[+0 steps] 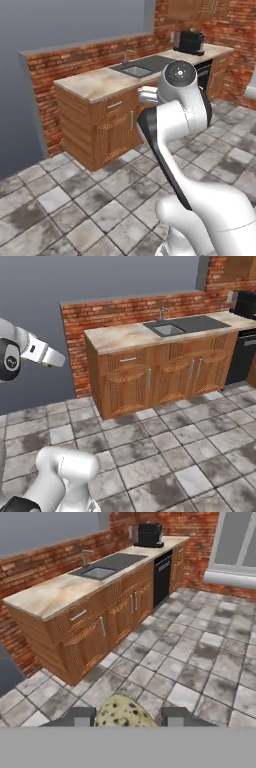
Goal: Pick the egg and butter from the fridge and place them by the bowl for mixing.
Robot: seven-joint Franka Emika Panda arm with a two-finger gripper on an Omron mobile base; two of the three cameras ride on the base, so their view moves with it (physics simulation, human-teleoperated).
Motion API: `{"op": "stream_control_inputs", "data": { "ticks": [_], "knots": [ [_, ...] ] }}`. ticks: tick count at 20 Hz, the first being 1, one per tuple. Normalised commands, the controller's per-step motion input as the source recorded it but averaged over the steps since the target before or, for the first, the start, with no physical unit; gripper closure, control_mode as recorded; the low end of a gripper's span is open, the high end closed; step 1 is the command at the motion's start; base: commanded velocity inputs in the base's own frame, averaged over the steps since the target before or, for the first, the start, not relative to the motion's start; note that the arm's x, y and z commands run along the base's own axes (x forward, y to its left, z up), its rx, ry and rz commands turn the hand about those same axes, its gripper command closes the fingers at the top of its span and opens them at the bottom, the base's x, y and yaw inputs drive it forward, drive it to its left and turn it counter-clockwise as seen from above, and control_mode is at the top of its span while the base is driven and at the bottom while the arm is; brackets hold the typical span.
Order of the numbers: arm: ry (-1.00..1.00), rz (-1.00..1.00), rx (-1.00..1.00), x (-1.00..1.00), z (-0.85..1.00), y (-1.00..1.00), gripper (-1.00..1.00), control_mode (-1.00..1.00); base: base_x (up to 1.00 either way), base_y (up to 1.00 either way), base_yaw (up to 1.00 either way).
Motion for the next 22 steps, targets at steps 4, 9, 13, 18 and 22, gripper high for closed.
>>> {"op": "stream_control_inputs", "data": {
  "ticks": [4,9,13,18,22],
  "knots": [
    [0.0,0.0,0.0,0.0,0.0,0.0,1.0,1.0,-0.01,0.0,-0.59],
    [0.0,0.0,0.0,0.0,0.0,0.0,1.0,1.0,-0.01,0.0,-0.6],
    [0.0,0.0,0.0,0.0,0.0,0.0,1.0,1.0,-0.01,0.0,-0.61],
    [0.0,0.0,0.0,0.0,0.0,0.0,1.0,1.0,0.0,0.0,-0.61],
    [0.0,0.0,0.0,0.0,0.0,0.0,1.0,1.0,-0.01,0.0,-0.61]
  ]
}}
